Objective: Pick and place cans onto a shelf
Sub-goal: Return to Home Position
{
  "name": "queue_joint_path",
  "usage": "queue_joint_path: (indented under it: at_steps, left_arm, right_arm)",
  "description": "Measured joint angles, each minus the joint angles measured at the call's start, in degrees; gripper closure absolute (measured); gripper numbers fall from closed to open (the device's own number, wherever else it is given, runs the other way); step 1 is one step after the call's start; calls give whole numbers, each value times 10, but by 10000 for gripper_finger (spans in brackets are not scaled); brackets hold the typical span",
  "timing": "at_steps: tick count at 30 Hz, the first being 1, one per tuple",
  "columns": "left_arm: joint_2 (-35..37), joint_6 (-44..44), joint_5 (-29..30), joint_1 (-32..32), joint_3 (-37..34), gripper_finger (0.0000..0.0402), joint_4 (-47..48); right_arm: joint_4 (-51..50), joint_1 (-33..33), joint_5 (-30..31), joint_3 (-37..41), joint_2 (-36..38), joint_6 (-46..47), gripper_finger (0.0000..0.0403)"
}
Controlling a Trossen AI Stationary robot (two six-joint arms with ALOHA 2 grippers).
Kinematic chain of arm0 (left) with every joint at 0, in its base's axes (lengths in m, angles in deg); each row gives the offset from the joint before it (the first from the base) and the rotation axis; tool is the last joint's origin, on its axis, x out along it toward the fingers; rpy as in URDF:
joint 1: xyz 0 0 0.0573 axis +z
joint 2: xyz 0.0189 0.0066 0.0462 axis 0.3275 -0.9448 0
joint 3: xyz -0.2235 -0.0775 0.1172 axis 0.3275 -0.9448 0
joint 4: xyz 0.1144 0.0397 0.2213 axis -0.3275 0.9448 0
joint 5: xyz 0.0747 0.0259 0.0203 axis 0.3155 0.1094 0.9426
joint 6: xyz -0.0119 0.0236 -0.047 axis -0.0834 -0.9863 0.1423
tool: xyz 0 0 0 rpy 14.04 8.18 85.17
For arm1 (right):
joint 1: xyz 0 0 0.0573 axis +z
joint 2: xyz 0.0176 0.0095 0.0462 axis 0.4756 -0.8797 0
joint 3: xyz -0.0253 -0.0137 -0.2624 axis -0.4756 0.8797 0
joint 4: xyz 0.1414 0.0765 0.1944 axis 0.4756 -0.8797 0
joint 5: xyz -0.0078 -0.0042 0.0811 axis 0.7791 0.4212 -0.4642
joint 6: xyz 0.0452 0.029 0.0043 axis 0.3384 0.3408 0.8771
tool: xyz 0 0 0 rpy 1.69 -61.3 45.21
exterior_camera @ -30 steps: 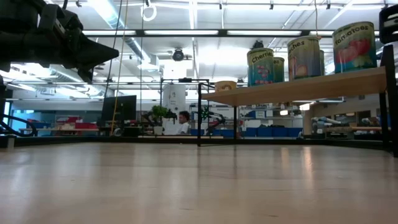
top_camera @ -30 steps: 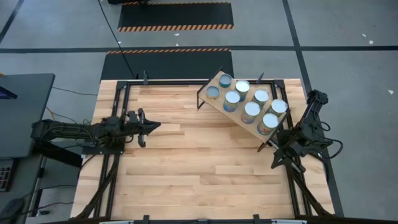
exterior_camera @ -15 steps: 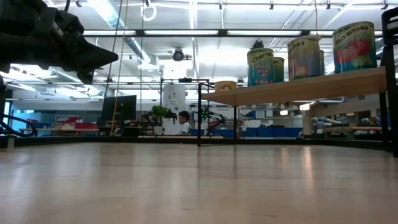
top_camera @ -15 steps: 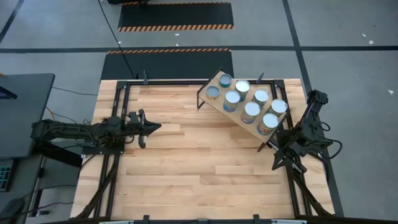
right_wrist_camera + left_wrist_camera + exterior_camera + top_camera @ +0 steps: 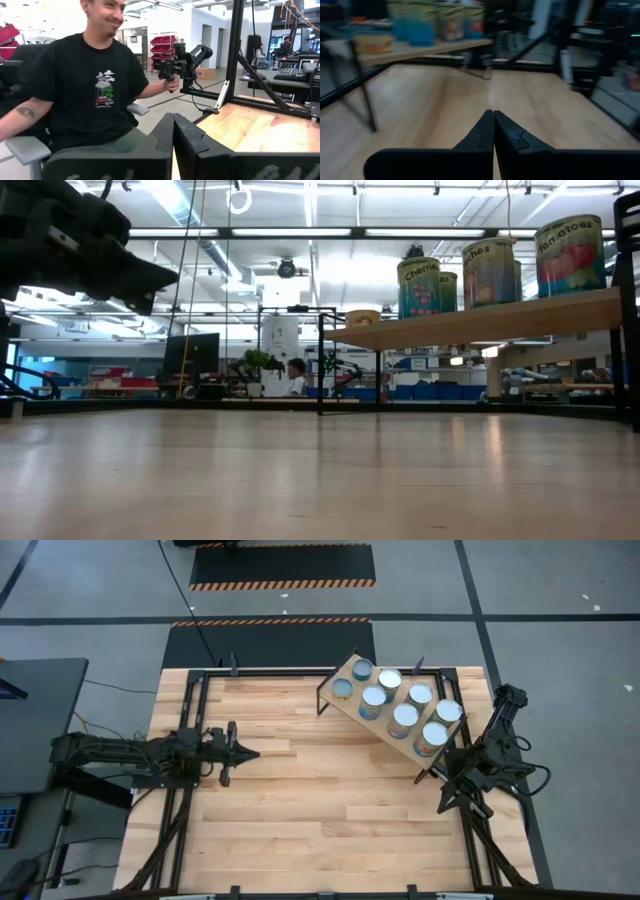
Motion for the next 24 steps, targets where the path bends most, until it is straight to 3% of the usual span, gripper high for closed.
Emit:
queue_joint_path:
  at_steps: [18,24]
  left_arm:
    - [155,-33,-39,-3,0,394,69]
    - [221,-26,-25,-3,0,395,115]
  right_arm:
    - [1,0,0,0,0,0,387]
    - [5,0,0,0,0,0,387]
